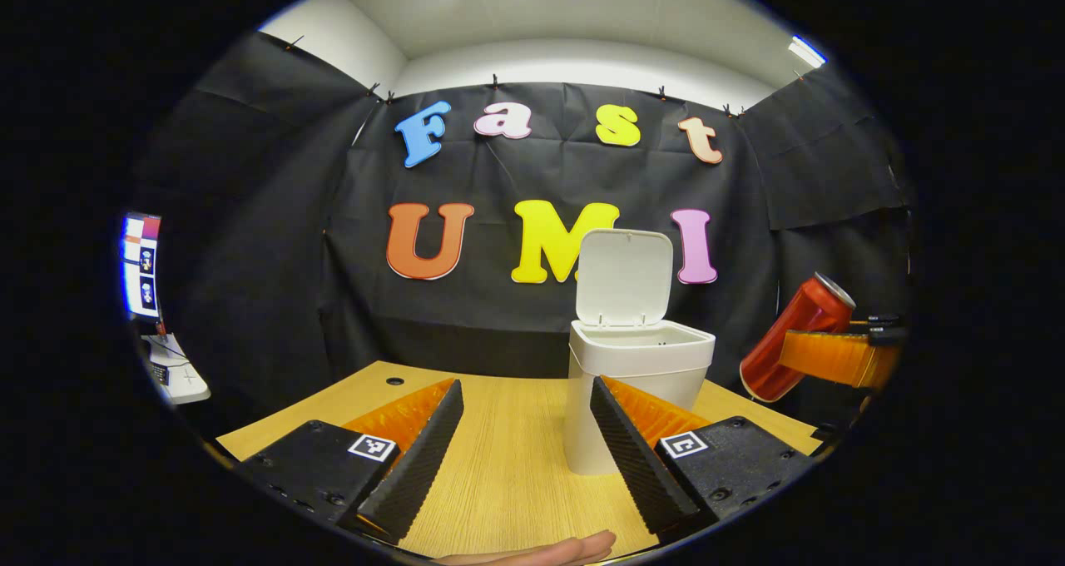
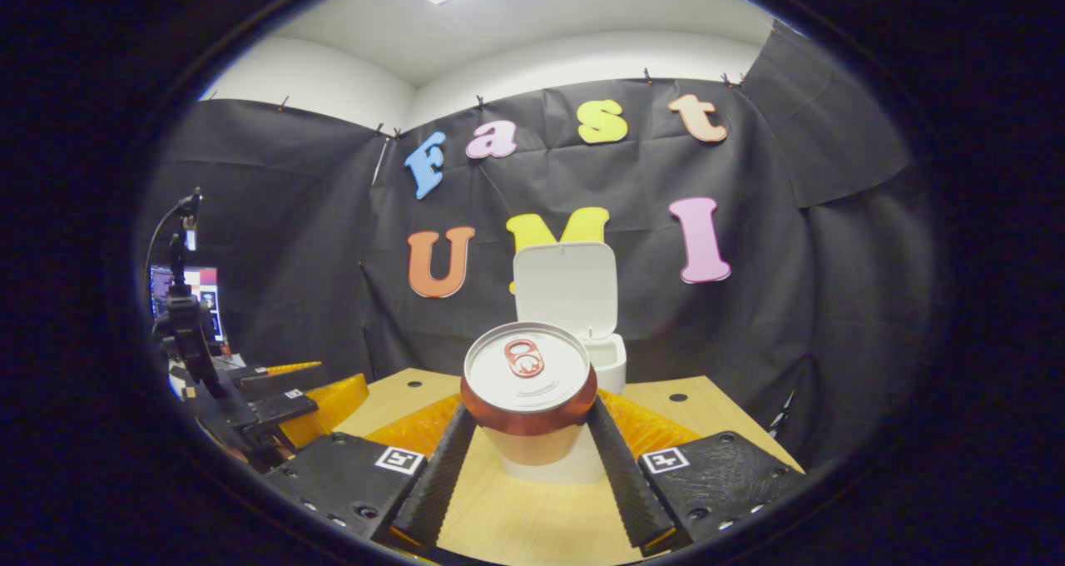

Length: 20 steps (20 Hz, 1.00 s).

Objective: Press the lid of the desktop garbage bin to open it, pick up the crumpled paper on the desktop and throw it into the bin, then pick up the pop can on the desktop and drop it into the bin, and finally close the garbage bin lid.

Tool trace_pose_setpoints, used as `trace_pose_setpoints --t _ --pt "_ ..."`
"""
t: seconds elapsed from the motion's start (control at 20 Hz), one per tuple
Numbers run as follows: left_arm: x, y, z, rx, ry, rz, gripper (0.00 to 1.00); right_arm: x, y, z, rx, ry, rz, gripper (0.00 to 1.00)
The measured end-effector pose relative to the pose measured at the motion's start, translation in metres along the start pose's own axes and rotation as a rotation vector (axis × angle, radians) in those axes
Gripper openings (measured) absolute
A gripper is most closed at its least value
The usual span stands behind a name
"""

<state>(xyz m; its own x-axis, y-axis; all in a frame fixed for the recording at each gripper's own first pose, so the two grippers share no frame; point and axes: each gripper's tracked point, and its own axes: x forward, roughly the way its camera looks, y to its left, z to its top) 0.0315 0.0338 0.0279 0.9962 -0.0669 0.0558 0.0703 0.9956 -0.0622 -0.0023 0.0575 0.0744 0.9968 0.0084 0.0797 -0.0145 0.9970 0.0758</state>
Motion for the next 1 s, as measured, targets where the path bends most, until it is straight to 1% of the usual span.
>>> trace_pose_setpoints --t 0.15,0.25,0.35,0.45,0.55,0.6,0.7,0.75,0.85,0.95,1.0 --pt "-0.003 0.034 0.0 0.007 0.004 0.074 0.99 0.013 0.013 0.028 -0.013 -0.018 0.013 0.79" --pt "-0.005 0.042 0.0 0.008 0.0 0.093 0.99 0.027 0.018 0.053 -0.025 -0.041 0.001 0.8" --pt "-0.009 0.05 0.004 0.033 -0.011 0.11 0.99 0.047 0.02 0.073 -0.053 -0.062 -0.031 0.79" --pt "-0.013 0.054 0.007 0.053 -0.022 0.121 0.99 0.076 0.014 0.093 -0.076 -0.092 -0.089 0.79" --pt "-0.015 0.047 0.009 0.066 -0.033 0.1 0.99 0.11 -0.004 0.103 -0.091 -0.099 -0.188 0.79" --pt "-0.015 0.041 0.009 0.069 -0.036 0.082 0.99 0.127 -0.011 0.107 -0.092 -0.096 -0.223 0.8" --pt "-0.016 0.029 0.005 0.058 -0.029 0.03 0.99 0.163 -0.022 0.105 -0.09 -0.074 -0.268 0.79" --pt "-0.015 0.027 0.004 0.055 -0.024 0.017 0.99 0.179 -0.026 0.099 -0.075 -0.051 -0.273 0.79" --pt "-0.014 0.027 0.001 0.056 -0.014 0.015 0.99 0.206 -0.032 0.081 -0.038 0.016 -0.264 0.8" --pt "-0.013 0.028 -0.001 0.047 -0.008 0.011 0.99 0.227 -0.051 0.06 -0.057 0.086 -0.318 0.8" --pt "-0.012 0.03 -0.002 0.043 -0.002 0.014 0.99 0.235 -0.055 0.051 -0.041 0.115 -0.324 0.81"
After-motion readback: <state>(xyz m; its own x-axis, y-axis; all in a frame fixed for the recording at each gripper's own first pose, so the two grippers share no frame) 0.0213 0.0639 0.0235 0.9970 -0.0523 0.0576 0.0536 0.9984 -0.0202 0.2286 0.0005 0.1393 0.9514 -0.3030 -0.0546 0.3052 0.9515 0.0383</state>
